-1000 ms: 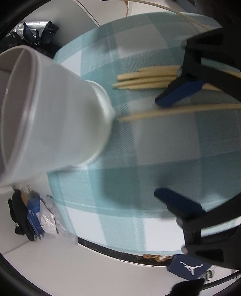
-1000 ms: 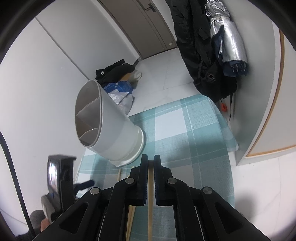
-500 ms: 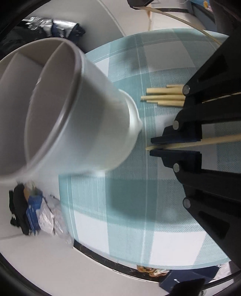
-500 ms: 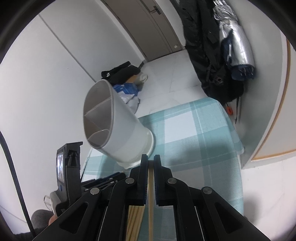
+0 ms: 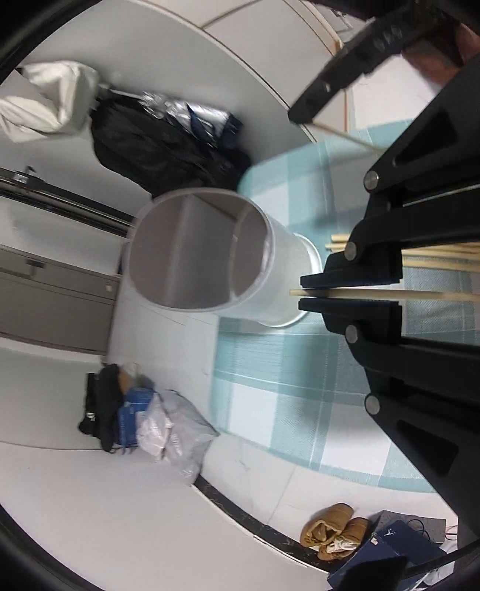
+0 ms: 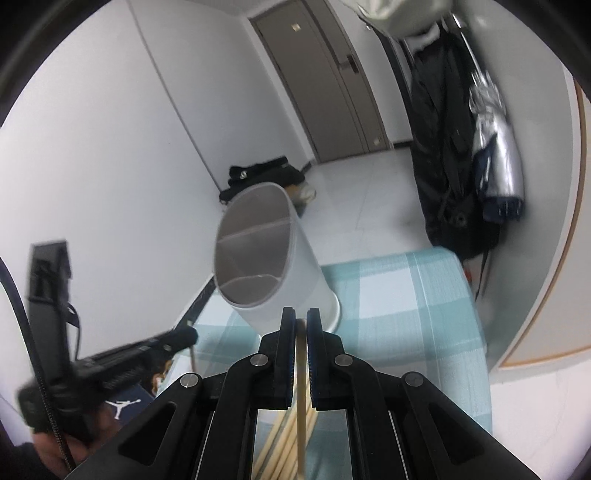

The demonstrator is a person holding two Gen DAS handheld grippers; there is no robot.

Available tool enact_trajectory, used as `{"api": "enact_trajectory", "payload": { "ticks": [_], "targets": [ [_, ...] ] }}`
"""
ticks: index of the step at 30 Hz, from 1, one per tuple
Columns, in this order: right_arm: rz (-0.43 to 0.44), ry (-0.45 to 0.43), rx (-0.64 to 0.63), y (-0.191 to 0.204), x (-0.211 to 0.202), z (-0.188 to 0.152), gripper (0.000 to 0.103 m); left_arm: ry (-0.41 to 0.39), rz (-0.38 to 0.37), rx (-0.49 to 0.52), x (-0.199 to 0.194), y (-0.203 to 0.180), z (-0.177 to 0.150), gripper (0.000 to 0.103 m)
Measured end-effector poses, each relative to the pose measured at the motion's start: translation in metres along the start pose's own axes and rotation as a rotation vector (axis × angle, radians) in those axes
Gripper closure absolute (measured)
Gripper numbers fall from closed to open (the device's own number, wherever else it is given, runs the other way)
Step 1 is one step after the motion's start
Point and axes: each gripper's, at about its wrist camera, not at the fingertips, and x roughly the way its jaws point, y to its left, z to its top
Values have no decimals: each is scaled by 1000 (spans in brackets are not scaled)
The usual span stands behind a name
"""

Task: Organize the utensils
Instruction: 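Raise both held chopsticks and carry them above the white holder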

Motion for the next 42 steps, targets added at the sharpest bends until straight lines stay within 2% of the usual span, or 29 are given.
{"api": "enact_trajectory", "payload": {
  "ticks": [3, 6, 11, 18, 21, 27, 36, 42],
  "targets": [
    [11, -42, -55, 13, -8, -1, 98, -28, -22, -2, 9, 8, 10, 101],
    [21, -92, -109, 28, -16, -1, 98, -40, -27, 2, -3, 4, 12, 101],
    [41, -136, -133, 38, -23, 0, 98, -27, -48, 16, -10, 9, 11, 101],
    [26, -113, -125, 41, -10, -2, 98, 3, -61, 37, -10, 9, 13, 101],
    [46, -104, -102, 41, -5, -2, 98, 27, -86, 47, -10, 7, 14, 101],
    [47, -84, -74, 41, 5, -5, 98, 47, -84, 49, -10, 9, 16, 102],
    [77, -167, -61, 43, -18, 18, 98, 29, -108, 108, -32, 2, 30, 102],
    [94, -238, -66, 46, -37, 53, 98, -2, -169, 99, -53, -7, 70, 102]
  ]
}}
